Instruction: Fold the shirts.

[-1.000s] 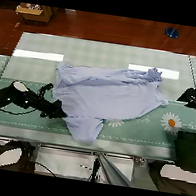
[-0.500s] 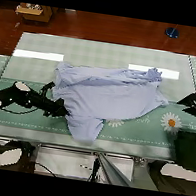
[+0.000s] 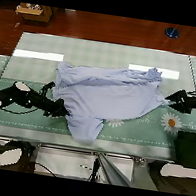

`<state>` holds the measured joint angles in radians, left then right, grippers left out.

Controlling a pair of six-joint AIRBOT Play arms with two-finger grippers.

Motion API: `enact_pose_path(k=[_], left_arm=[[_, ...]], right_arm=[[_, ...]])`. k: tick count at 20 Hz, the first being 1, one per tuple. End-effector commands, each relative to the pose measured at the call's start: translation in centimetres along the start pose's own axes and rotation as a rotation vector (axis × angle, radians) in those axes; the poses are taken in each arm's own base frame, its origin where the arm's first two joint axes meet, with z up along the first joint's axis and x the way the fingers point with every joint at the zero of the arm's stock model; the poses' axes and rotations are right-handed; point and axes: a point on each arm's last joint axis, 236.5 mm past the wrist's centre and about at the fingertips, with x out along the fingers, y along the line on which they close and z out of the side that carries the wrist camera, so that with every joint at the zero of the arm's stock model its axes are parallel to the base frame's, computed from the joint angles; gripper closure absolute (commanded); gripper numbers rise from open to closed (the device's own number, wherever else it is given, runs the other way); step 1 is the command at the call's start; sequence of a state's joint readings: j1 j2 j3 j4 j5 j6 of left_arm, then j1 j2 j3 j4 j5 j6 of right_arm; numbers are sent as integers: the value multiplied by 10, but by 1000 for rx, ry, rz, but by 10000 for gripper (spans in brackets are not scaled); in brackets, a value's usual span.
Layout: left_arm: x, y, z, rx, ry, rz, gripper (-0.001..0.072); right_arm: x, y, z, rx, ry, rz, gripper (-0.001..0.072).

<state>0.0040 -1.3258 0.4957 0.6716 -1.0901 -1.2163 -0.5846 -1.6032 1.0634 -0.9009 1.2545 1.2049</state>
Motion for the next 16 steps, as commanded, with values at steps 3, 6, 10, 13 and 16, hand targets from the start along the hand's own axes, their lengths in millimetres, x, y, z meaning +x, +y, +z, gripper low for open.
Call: enact_pose_path(k=[3, 6, 10, 13, 16], left_arm=[[-3, -4, 5, 17, -10, -3, 683], [-17, -20, 20, 77, -36, -26, 684], [-99, -93, 59, 291, -231, -95, 684], [-225, -189, 66, 568, -564, -123, 684], [-359, -284, 10, 861, -947, -82, 684]], right_arm=[[35, 10, -6, 2, 60, -17, 466], [26, 28, -2, -3, 31, 35, 690], [-45, 97, 8, -184, -138, 177, 691], [-129, 176, 2, -419, -331, 229, 691], [-229, 269, -26, -653, -605, 284, 691]])
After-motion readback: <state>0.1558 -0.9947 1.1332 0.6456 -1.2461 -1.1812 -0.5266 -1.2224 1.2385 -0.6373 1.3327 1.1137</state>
